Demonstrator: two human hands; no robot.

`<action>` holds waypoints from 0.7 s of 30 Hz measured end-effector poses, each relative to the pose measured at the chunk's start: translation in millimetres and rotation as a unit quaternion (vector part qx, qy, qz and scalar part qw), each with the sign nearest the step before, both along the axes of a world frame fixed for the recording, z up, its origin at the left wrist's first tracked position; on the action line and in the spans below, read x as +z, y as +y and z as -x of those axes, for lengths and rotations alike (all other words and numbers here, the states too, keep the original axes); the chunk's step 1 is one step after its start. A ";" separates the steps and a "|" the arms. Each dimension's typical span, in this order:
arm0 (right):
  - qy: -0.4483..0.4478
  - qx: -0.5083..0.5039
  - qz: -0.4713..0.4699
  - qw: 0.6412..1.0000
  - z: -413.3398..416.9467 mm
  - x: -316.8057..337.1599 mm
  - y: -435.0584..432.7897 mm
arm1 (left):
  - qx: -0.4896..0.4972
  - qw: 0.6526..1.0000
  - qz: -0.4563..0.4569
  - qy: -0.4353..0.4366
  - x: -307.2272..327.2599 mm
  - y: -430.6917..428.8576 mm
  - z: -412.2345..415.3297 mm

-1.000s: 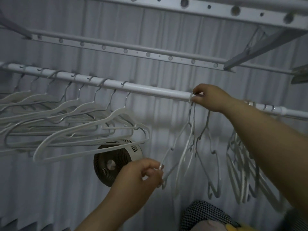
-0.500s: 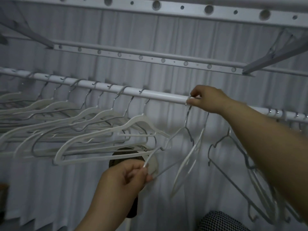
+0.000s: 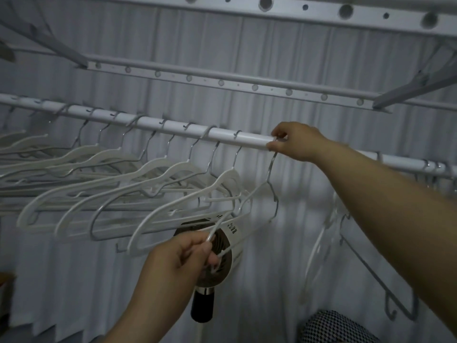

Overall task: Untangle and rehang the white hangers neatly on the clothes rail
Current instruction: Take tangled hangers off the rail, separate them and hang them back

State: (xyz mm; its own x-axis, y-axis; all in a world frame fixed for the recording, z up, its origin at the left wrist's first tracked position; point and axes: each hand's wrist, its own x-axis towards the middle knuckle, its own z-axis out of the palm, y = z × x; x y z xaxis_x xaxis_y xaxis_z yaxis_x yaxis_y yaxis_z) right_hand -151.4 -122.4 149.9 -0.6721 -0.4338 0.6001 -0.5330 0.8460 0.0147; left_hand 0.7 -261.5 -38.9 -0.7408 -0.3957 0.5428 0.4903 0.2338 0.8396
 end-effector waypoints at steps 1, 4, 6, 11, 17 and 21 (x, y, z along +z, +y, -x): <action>0.002 -0.003 0.002 1.000 0.0 0.4 -0.8 | -0.002 1.000 -0.010 0.003 0.3 -2.3 0.7; 0.001 -0.008 0.009 1.000 1.5 -0.7 -3.0 | -0.004 0.999 -0.030 0.010 0.2 -5.6 2.8; -0.002 -0.007 0.018 1.000 2.0 -2.3 -3.4 | 0.003 1.000 -0.026 0.014 -1.3 -5.9 4.3; -0.007 -0.002 0.030 1.000 -0.7 -2.9 -2.0 | 0.052 0.997 0.054 0.025 -5.6 -10.3 4.4; 0.015 -0.016 0.049 0.999 -4.2 9.3 25.1 | 0.148 0.956 0.220 0.122 13.5 3.2 -11.6; 0.007 -0.045 0.056 0.997 -0.1 14.1 66.6 | 0.155 0.928 0.285 0.182 19.0 30.6 -7.5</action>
State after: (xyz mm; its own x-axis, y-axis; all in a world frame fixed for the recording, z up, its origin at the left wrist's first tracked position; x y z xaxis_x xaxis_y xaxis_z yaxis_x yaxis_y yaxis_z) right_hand -151.3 -55.8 164.0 -0.6960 -0.3015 0.6517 -0.4551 0.8872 -0.0757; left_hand 8.1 -230.8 -19.9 -0.3649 -0.1305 0.9219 0.5518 0.7672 0.3270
